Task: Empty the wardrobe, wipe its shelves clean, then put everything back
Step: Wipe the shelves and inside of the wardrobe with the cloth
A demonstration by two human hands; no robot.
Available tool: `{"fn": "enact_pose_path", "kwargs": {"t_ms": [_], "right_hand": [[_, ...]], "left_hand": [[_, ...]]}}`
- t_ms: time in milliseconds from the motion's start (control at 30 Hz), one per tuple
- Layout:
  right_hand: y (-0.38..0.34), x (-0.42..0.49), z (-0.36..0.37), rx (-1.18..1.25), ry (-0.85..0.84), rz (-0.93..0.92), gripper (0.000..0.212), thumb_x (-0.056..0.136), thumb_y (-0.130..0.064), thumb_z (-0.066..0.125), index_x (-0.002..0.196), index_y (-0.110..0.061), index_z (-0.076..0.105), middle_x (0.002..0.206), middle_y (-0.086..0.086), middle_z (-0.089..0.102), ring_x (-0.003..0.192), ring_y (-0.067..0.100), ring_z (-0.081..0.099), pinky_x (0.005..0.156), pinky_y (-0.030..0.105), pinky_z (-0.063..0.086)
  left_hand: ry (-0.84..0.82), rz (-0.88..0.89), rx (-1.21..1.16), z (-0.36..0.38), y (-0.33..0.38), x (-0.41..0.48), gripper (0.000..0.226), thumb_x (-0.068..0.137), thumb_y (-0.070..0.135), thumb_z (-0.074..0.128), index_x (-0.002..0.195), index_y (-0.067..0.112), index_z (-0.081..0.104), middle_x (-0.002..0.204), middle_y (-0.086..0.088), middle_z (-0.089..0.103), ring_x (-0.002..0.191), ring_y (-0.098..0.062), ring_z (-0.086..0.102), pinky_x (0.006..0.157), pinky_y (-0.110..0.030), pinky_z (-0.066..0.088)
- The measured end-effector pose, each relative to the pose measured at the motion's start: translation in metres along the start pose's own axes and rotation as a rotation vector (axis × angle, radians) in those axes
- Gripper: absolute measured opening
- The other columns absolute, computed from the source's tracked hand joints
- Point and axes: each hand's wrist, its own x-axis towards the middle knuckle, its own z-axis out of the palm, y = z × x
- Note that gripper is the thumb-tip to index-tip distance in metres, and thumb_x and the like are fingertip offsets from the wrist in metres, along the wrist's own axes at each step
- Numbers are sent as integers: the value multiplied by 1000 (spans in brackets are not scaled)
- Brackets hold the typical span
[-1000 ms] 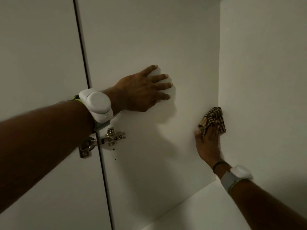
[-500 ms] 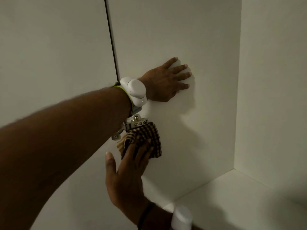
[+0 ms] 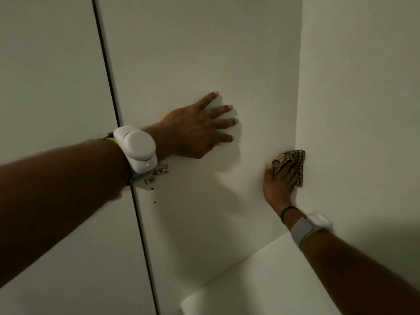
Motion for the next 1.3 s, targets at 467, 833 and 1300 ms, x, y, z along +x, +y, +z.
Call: {"fn": "enact_pose_path", "kwargs": {"t_ms": [467, 833, 1300], "right_hand": [[-89, -367, 57, 7, -597, -294, 114, 58, -92, -9, 144, -24, -39, 144, -2, -57, 135, 19, -51, 116, 36, -22], [10, -101, 29, -59, -82, -50, 91, 100, -65, 22, 157, 4, 8, 163, 29, 7, 153, 42, 5, 124, 51, 4], [-12, -300, 68, -27, -358, -449, 103, 93, -79, 14, 156, 1, -2, 162, 26, -17, 151, 41, -17, 122, 45, -1]], "left_hand": [[-103, 164, -103, 0, 31, 5, 49, 101, 38, 30, 147, 39, 47, 165, 1, 27, 155, -24, 15, 124, -56, 4], [-81, 172, -169, 11, 53, 8, 53, 102, 29, 23, 150, 41, 40, 167, 5, 21, 155, -21, 12, 124, -53, -4], [-81, 154, -174, 11, 52, 5, 51, 102, 28, 25, 146, 39, 47, 164, 3, 30, 154, -22, 18, 125, -54, 0]]}}
